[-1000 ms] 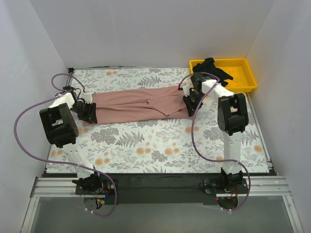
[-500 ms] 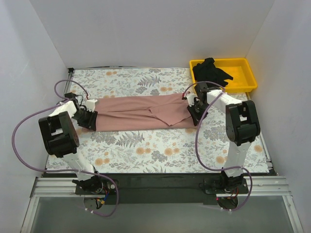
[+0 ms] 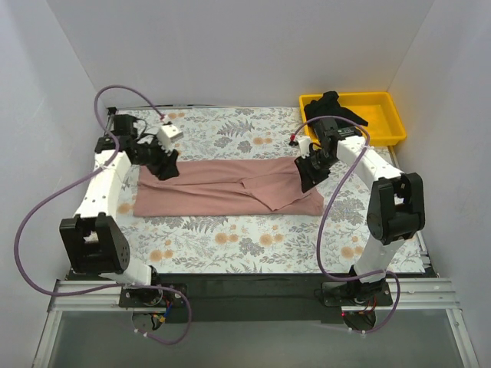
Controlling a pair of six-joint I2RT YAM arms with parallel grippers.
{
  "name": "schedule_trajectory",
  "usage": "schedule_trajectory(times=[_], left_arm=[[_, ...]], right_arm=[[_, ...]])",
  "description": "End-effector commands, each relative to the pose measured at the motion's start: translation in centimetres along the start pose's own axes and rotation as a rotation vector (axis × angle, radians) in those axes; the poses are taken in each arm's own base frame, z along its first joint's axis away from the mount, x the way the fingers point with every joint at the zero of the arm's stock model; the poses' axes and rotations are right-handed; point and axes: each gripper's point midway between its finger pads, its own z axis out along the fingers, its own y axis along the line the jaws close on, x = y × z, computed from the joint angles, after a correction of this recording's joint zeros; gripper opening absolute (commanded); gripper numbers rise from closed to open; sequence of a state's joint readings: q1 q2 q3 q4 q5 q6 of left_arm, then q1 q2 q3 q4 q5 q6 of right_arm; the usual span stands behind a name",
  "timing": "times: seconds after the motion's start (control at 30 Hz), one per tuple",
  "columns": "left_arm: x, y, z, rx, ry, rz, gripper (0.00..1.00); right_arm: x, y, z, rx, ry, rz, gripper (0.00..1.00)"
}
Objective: Fold and stack the t-shirts
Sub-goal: Fold the tshirt
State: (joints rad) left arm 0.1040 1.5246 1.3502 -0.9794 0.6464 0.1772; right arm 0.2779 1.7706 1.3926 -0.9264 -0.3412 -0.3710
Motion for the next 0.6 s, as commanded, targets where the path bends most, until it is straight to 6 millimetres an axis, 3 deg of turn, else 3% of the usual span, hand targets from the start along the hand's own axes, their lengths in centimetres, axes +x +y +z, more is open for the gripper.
schedule_trajectory(times=[0.0, 0.07, 0.1, 0.17, 0.2, 0.3, 0.4, 0.57], left_arm=[[-8.1, -7.7, 1.8, 0.187, -0.235, 0.265, 0.51], [-10.0, -9.8, 3.7, 0.209, -0.295, 0.394, 0.51], [-10.9, -12.7, 5.0, 0.266, -0.307, 0.498, 0.52], [-11.4, -14.6, 7.5, 0.278, -0.298, 0.604, 0.51], [-11.7, -17.1, 8.8, 0.322, -0.296, 0.667, 0.51], [-11.9, -20.1, 12.3, 0.373, -0.290, 0.767, 0.50], [-11.1, -22.3, 16.0, 0.438, -0.246, 0.794, 0.48], [-10.6, -24.7, 19.3, 0.470, -0.243, 0.843, 0.50]], right_arm=[[-1.4, 0.5, -0.9, -0.058, -0.043, 0.076, 0.36], [-1.4, -0.5, -0.1, -0.064, -0.024, 0.129, 0.34], [-1.4, -1.1, 0.1, -0.067, -0.023, 0.153, 0.34], [-1.2, -2.0, 0.7, -0.058, -0.004, 0.180, 0.34], [-1.4, -2.5, 0.7, -0.049, -0.005, 0.186, 0.34], [-1.4, -3.9, 1.2, -0.056, 0.001, 0.236, 0.33], [-1.2, -4.7, 1.9, -0.057, 0.019, 0.263, 0.34], [-1.0, -5.0, 2.9, -0.083, 0.037, 0.284, 0.34]])
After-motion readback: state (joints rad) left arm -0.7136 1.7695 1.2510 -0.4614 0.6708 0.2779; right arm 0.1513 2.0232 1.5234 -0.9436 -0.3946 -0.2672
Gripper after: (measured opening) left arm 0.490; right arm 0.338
